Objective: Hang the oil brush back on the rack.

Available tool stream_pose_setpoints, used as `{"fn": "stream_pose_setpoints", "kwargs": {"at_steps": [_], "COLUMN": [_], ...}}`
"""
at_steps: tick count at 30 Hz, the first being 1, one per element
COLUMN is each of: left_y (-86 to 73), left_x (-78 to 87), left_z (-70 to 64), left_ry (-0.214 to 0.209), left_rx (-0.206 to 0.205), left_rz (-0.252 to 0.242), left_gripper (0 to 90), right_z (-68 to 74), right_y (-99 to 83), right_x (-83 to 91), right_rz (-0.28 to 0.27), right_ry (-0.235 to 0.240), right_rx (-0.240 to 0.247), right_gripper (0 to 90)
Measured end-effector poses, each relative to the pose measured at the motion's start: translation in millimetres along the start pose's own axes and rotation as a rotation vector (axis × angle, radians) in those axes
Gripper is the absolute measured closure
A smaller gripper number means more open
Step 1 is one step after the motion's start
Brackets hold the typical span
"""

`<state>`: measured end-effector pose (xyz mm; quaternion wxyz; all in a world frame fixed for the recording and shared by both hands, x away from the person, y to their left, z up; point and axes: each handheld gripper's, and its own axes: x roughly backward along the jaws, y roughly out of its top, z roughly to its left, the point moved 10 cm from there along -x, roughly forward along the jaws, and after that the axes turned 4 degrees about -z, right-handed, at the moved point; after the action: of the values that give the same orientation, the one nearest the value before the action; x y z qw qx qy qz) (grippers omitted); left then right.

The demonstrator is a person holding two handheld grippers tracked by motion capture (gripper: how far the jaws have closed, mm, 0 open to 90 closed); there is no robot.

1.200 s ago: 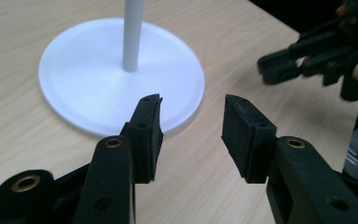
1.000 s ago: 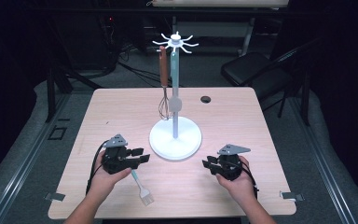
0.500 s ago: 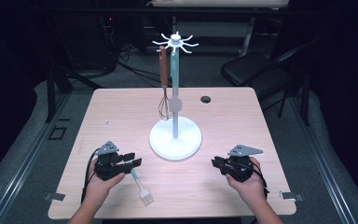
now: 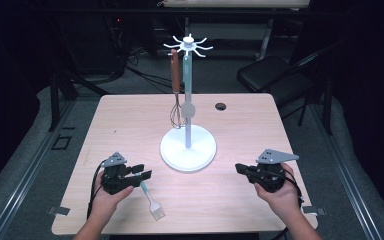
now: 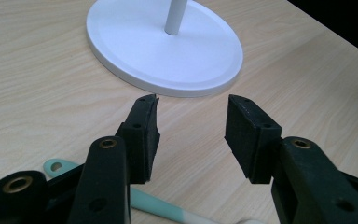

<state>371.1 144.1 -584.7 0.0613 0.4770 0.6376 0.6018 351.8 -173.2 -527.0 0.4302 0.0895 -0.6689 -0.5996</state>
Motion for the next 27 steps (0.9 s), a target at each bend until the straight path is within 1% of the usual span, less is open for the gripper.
{"fn": "stream_pose_setpoints", "kwargs": {"at_steps": [3, 6, 7, 9, 10, 12, 15, 18, 22, 23, 27], "left_y": [-0.6, -1.1, -1.3, -1.4, -1.1, -0.8, -0.9, -0.9, -1.9, -2.1, -2.2], "left_x": [0.1, -1.3, -1.7, -1.9, -2.0, -1.8, -1.2, -1.3, -2.0, -2.0, -1.9], "left_z": [0.2, -1.1, -1.5, -1.9, -2.4, -2.3, -1.4, -1.1, -0.9, -0.9, -0.8], "left_ry": [0.003, -0.011, -0.014, -0.012, -0.015, -0.013, -0.009, -0.014, -0.014, -0.014, -0.014], "left_rx": [-0.002, 0.008, 0.010, 0.009, 0.009, 0.008, 0.008, 0.009, 0.009, 0.010, 0.011], "left_rz": [0.005, 0.001, 0.001, 0.005, 0.001, -0.002, 0.000, -0.005, -0.001, 0.001, -0.001], "left_gripper": [53.9, 53.9, 53.9, 53.9, 53.9, 53.9, 53.9, 53.9, 54.0, 54.0, 54.0], "right_z": [-0.2, -0.1, -0.9, -1.1, -1.6, -2.5, -5.3, -8.8, -11.9, -12.6, -13.5], "right_y": [21.0, 43.0, 49.7, 65.6, 70.1, 82.3, 96.9, 109.6, 124.1, 126.7, 138.3], "right_x": [15.3, 30.9, 36.3, 46.2, 49.5, 56.5, 64.7, 70.7, 74.1, 74.8, 75.7], "right_rz": [-0.059, -0.125, -0.139, -0.190, -0.199, -0.234, -0.262, -0.289, -0.326, -0.327, -0.351], "right_ry": [0.003, 0.012, 0.012, 0.019, 0.020, 0.022, 0.015, 0.004, -0.004, -0.007, 0.000], "right_rx": [0.011, 0.016, 0.020, 0.014, 0.016, 0.015, 0.026, 0.047, 0.049, 0.050, 0.047], "right_gripper": [90.0, 90.0, 90.0, 90.0, 90.0, 90.0, 90.0, 90.0, 90.0, 90.0, 90.0]}}
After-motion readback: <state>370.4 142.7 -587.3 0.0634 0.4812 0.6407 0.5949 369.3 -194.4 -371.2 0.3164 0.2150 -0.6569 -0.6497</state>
